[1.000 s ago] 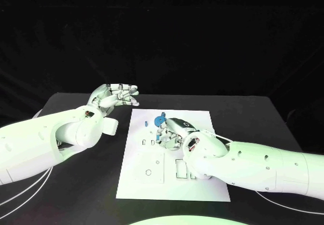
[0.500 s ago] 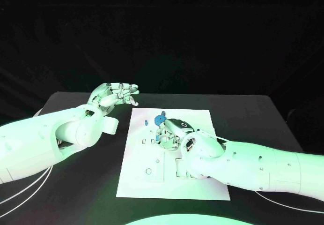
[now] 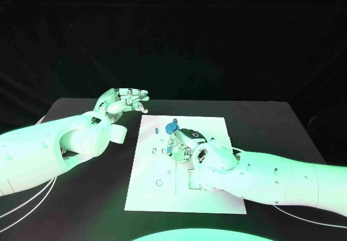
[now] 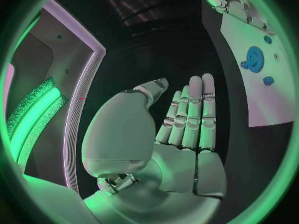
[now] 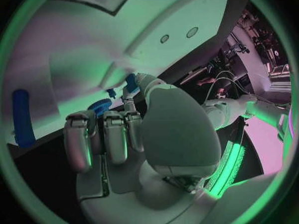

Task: Assemble the parts on the task board

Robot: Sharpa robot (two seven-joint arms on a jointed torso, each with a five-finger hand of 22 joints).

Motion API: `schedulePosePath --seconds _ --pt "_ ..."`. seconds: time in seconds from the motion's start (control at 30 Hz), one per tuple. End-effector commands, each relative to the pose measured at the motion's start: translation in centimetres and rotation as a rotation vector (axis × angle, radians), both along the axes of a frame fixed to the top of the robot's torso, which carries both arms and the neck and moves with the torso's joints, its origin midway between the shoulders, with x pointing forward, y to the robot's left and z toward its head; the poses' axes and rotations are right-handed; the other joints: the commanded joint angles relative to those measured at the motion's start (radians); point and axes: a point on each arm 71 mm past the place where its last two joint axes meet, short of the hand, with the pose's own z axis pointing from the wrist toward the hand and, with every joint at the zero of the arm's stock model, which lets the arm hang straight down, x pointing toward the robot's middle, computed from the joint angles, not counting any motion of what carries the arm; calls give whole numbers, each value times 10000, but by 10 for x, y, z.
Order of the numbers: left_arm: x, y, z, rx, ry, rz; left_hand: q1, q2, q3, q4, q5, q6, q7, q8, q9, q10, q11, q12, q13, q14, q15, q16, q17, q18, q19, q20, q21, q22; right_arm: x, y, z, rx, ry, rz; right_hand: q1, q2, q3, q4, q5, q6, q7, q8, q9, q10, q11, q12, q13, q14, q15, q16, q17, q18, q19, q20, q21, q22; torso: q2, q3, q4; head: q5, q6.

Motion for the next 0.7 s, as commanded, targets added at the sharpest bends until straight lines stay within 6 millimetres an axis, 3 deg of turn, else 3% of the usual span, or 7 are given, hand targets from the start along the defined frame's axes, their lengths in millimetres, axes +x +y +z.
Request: schedulePosePath --seconds 0.03,0.7 --pt "-1 -2 1 -35 -64 -225 -67 -6 61 -12 -23 36 -12 69 11 70 -27 40 9 -37 -60 48 9 12 -74 4 18 8 -1 1 -2 -321 -28 145 -77 -11 6 47 -58 -52 37 -2 231 602 -21 -75 2104 1042 26 33 2630 -143 1046 7 55 2635 2 -3 -3 9 -7" --pt "-1 -2 1 -15 -21 -266 -80 -13 68 -9 -25 30 -11 70 12 66 -29 40 8 -33 -62 145 29 14 -109 3 120 80 -2 2 -4 -368 -16 235 -248 -251 29 58 -175 -462 222 -177 136 443 135 -274 1956 1042 166 33 2630 -143 1046 119 55 2635 1 4 -14 26 18"
